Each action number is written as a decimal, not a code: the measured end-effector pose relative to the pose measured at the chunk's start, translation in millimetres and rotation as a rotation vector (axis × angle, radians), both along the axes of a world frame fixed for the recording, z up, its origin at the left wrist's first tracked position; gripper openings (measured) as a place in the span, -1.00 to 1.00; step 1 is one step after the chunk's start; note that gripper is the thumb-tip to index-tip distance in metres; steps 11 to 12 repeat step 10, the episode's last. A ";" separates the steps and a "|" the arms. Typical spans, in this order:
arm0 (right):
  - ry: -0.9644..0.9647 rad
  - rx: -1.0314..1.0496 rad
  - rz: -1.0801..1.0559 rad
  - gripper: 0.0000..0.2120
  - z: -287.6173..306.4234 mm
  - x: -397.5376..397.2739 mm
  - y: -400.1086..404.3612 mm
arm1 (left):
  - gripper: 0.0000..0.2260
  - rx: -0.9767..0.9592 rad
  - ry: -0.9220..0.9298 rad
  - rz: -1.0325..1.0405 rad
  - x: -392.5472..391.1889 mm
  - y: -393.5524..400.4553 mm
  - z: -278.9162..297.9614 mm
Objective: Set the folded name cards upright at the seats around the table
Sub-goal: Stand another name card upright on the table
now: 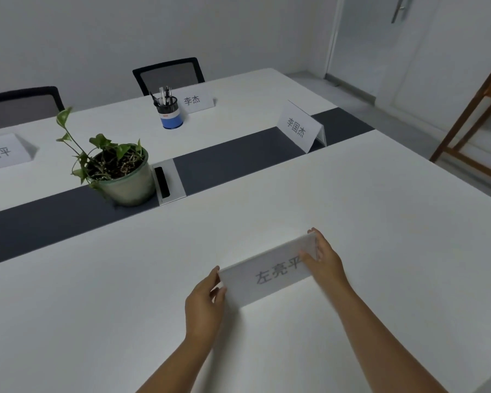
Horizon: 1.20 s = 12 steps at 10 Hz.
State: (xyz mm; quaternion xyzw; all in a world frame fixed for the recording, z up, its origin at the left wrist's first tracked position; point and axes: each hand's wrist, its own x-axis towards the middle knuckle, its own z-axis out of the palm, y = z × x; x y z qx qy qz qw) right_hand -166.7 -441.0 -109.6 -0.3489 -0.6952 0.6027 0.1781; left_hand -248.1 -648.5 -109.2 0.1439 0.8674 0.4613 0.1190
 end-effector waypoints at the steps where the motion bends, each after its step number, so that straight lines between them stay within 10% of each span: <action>1: -0.026 0.026 0.011 -0.47 -0.5 0.0 0.3 | -0.63 -0.003 -0.002 0.001 -6.0 1.3 -0.1; 12: -0.069 0.085 -0.088 -0.43 12.5 -1.0 -6.3 | -0.45 0.096 -0.134 0.060 -3.0 -11.3 -3.5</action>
